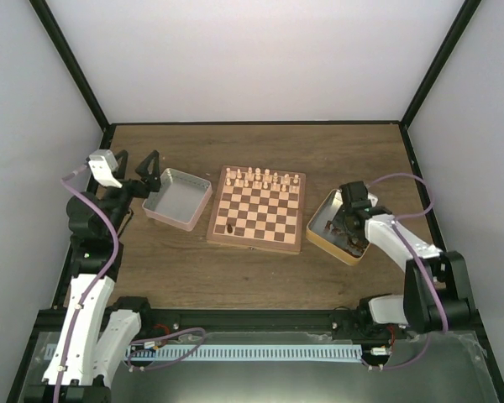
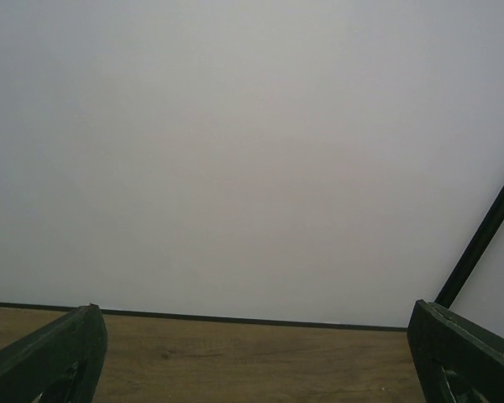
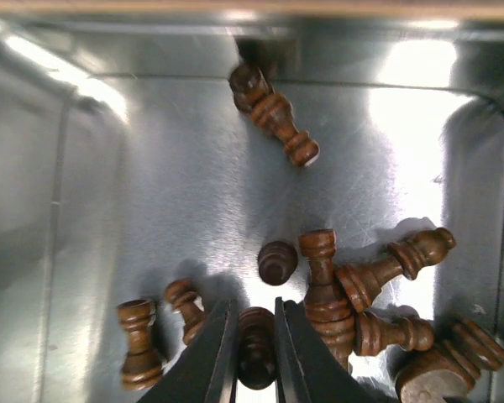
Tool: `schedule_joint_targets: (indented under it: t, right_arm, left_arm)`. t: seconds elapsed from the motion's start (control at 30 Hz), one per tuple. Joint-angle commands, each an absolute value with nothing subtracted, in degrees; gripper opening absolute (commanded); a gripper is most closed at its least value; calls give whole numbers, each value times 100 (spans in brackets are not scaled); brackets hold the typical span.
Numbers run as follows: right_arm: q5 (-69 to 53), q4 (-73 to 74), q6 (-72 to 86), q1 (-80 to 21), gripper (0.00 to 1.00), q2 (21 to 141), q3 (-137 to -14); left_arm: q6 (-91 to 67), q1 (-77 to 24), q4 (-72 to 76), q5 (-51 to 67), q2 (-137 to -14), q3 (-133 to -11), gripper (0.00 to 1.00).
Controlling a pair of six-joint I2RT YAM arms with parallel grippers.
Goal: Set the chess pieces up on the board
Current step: Pick up the chess piece from the storage box, then place the chess piece on the chessboard.
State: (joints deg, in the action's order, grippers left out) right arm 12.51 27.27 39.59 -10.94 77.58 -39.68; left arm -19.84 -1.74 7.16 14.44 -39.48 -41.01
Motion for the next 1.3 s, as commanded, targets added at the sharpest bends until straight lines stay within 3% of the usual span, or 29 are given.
schedule_joint_targets:
  t: [0.0, 0.3, 0.43, 0.83, 1.1, 1.27]
  right_arm:
    - [1223, 2937, 3885, -1026, 6, 7138, -4297]
    - [80, 2933, 3615, -1126, 5, 6572, -4689]
    - [-323, 2775, 3671, -1715, 4, 6640, -4959]
    - [43, 2325, 3826, -4178, 4, 8933, -6458]
    - [1043, 2932, 3279, -5012, 4, 11028, -8550]
    - [1008, 3088, 2965, -5281, 4, 11572, -9117]
  left_arm:
    - [-1993, -132, 752, 1415, -3847, -4012, 100]
    - [-2026, -135, 739, 1415, -3779, -3998, 100]
    - [-2039, -138, 746, 1423, -3753, -3988, 100]
    - [-2035, -132, 697, 1386, -3670, -3976, 100]
    - [-2065, -132, 693, 1386, -3612, -3958, 100]
    - [-2057, -134, 655, 1358, -3594, -3955, 100]
